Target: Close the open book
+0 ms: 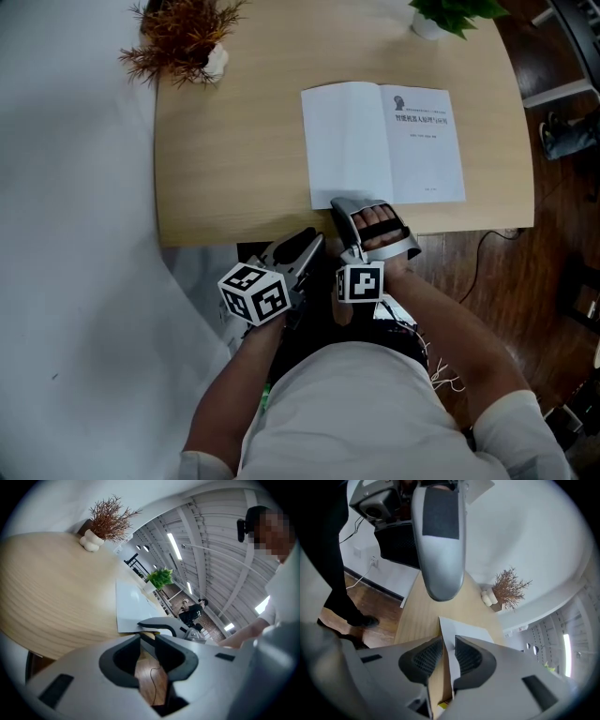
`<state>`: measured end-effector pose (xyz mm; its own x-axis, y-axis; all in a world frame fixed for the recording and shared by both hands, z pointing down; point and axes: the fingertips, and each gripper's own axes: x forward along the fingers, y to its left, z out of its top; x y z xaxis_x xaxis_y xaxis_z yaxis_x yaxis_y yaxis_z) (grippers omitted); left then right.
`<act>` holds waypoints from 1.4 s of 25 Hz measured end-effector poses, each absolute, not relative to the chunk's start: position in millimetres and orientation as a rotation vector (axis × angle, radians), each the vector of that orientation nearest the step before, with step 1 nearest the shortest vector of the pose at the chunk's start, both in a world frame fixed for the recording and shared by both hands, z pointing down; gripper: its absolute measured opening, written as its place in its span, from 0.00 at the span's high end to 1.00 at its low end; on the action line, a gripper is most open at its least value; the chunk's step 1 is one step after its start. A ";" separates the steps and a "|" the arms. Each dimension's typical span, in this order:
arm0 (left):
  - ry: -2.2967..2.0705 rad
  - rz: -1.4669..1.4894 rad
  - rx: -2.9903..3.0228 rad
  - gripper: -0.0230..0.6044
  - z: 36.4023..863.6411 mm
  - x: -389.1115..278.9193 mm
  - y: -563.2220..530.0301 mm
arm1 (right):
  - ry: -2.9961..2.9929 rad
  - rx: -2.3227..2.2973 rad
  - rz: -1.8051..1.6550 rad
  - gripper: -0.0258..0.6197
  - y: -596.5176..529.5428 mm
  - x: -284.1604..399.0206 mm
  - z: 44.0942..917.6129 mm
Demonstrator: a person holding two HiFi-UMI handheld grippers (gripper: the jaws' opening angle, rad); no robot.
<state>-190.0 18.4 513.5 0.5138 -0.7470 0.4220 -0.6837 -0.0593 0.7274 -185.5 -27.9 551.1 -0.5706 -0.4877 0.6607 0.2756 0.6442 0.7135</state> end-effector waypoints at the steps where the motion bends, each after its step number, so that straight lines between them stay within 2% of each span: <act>1: -1.199 -0.081 1.776 0.85 513.3 -189.9 18.4 | -1.921 0.168 -1.032 0.86 -28.1 -186.8 551.9; 9: -1.185 -0.081 1.773 0.85 514.6 -190.5 21.3 | -1.904 0.190 -1.064 0.86 -29.6 -194.0 554.0; 14: -1.180 -0.079 1.772 0.85 515.0 -191.7 22.6 | -1.928 0.217 -1.050 0.93 -29.5 -194.9 550.1; 20: -1.182 -0.090 1.777 0.85 509.7 -194.6 20.4 | -1.989 0.282 -0.975 0.95 -29.2 -192.1 533.0; 35: -1.154 -0.091 1.832 0.85 494.8 -167.5 6.0 | -2.127 0.502 -0.813 0.96 -37.3 -170.0 477.9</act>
<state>-167.5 6.0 494.8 0.5543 -0.7376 0.3857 -0.6684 -0.1183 0.7343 -170.0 -37.3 477.9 -0.6117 -0.5843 0.5333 -0.0795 0.7161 0.6934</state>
